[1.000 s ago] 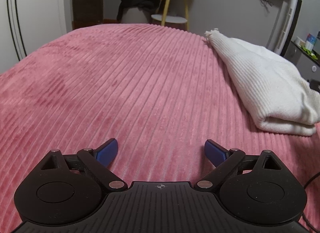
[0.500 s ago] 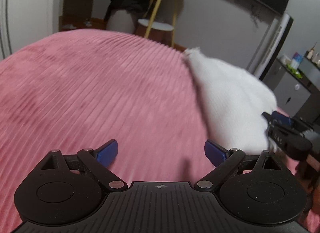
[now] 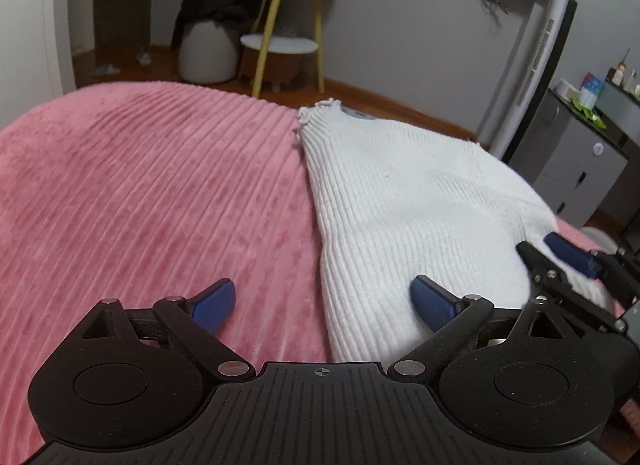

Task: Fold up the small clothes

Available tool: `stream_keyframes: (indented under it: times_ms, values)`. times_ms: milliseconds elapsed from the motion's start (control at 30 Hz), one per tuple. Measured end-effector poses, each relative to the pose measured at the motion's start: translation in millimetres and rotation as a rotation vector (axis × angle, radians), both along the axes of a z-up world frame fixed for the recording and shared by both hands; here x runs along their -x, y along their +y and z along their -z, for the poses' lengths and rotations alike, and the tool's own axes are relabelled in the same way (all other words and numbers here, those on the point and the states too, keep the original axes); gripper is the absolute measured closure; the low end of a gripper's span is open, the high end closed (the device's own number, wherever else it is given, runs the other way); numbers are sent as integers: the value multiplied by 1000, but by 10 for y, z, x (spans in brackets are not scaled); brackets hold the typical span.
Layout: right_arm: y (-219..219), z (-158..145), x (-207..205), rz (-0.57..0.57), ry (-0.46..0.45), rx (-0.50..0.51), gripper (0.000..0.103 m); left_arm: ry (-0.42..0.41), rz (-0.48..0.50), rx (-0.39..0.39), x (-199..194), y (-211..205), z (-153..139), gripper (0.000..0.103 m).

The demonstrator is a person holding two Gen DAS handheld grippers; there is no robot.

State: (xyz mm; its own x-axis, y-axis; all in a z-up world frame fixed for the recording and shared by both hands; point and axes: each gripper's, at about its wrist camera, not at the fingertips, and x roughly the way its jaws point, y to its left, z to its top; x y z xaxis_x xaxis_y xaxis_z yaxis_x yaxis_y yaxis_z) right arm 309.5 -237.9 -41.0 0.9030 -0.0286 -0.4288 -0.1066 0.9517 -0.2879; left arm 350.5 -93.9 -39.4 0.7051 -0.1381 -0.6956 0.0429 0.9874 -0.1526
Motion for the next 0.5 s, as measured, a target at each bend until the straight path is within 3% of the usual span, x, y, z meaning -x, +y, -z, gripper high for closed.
stream_keyframes:
  times_ms: [500]
  values:
    - [-110, 83, -10, -17, -14, -35, 77, -10, -8, -55, 13, -72, -7, 2]
